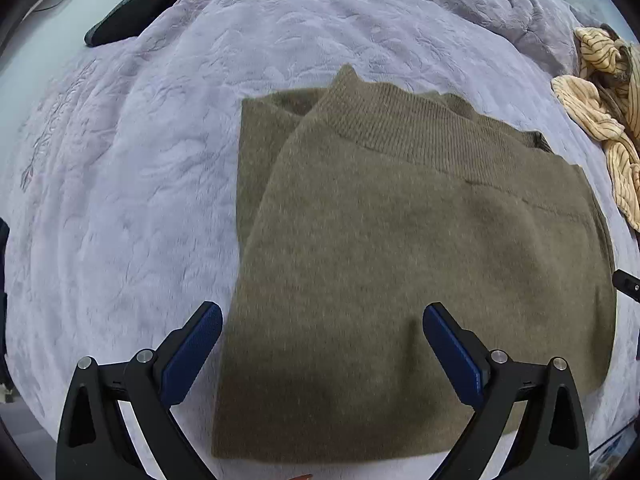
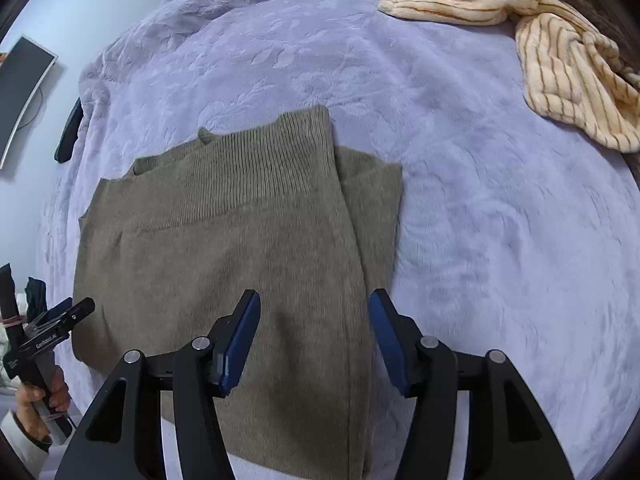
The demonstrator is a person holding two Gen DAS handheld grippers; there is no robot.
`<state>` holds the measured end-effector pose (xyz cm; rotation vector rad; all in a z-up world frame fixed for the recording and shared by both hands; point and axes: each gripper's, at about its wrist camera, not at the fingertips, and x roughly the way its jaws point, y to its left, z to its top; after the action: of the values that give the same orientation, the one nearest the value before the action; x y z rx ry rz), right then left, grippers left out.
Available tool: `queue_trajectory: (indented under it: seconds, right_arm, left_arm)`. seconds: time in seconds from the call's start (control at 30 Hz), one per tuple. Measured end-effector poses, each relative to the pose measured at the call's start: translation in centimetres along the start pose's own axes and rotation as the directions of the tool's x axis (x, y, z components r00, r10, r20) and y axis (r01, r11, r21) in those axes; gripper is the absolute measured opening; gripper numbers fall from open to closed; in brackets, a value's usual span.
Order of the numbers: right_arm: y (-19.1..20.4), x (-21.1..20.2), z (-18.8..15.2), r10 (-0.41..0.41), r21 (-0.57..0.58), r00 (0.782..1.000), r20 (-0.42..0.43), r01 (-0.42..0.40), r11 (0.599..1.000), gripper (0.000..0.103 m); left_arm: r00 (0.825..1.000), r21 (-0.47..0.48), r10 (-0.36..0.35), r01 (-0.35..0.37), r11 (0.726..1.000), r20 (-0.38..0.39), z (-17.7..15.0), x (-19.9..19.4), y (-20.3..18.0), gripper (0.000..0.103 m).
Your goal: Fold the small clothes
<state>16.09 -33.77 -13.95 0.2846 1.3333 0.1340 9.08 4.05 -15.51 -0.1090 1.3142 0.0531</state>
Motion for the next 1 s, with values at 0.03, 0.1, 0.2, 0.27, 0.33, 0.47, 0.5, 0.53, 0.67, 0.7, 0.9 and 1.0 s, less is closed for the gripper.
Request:
queue_trajectory:
  seconds: [0.03, 0.1, 0.2, 0.27, 0.33, 0.47, 0.5, 0.53, 0.67, 0.7, 0.9, 1.0]
  right_arm:
    - [0.2, -0.2, -0.9, -0.002, 0.007, 1.000, -0.003, 0.002, 1.000, 0.066]
    - [0.3, -0.8, -2.9, -0.008, 0.018, 1.000, -0.010, 0.008, 1.000, 0.066]
    - [0.5, -1.1, -5.1, -0.001, 0.037, 0.999, -0.033, 0.002, 0.999, 0.066]
    - [0.5, -1.1, -6.5, 0.012, 0.055, 0.998, -0.054, -0.009, 0.998, 0.066]
    - [0.2, -1.0, -7.8, 0.016, 0.068, 0.997, -0.072, -0.011, 0.998, 0.066]
    - [-0.5, -0.8, -9.6, 0.030, 0.098, 0.995, -0.095, -0.021, 0.995, 0.066]
    - [-0.8, -0.8, -10.0, 0.039, 0.115, 0.995, -0.093, -0.029, 0.993, 0.066]
    - [-1.1, -0.8, -10.3, 0.053, 0.136, 0.995, -0.089, -0.041, 0.990, 0.066]
    - [-3.1, -0.4, -10.7, 0.151, 0.277, 0.987, -0.061, -0.128, 0.952, 0.066]
    - [-3.7, -0.1, -10.8, 0.173, 0.313, 0.983, -0.060, -0.146, 0.938, 0.066]
    - [-5.8, 1.7, -11.5, 0.113, 0.329, 0.987, -0.118, -0.068, 0.942, 0.033]
    - [-6.1, 1.2, -11.8, 0.121, 0.331, 0.985, -0.120, -0.076, 0.940, 0.035]
  left_arm:
    - [1.000, -0.003, -0.005, 0.005, 1.000, -0.011, -0.8, -0.3, 0.0, 0.101]
    - [1.000, 0.001, -0.005, 0.005, 1.000, -0.031, -2.4, -0.8, -0.2, 0.101]
    - [0.998, 0.013, 0.017, -0.016, 1.000, -0.054, -4.4, -1.5, -0.3, 0.101]
    - [0.998, 0.008, 0.015, -0.014, 1.000, -0.065, -5.6, -2.0, -0.1, 0.101]
    - [0.997, -0.007, 0.018, -0.018, 1.000, -0.077, -6.8, -2.5, 0.5, 0.101]
    - [0.995, -0.057, -0.004, -0.002, 0.998, -0.095, -8.4, -3.1, 2.1, 0.101]
    - [0.995, -0.079, -0.013, 0.006, 0.997, -0.098, -8.6, -3.2, 2.6, 0.101]
    - [0.995, -0.097, -0.019, 0.010, 0.995, -0.099, -8.6, -3.1, 3.1, 0.101]
    - [0.996, -0.175, -0.040, 0.025, 0.984, -0.084, -8.3, -2.7, 5.3, 0.101]
    - [0.996, -0.177, -0.029, 0.015, 0.984, -0.079, -8.2, -2.4, 5.7, 0.101]
    - [0.987, -0.117, 0.062, -0.080, 0.990, -0.145, -9.6, 0.2, 6.8, 0.101]
    - [0.989, -0.125, 0.052, -0.069, 0.990, -0.138, -10.5, -0.6, 6.6, 0.101]
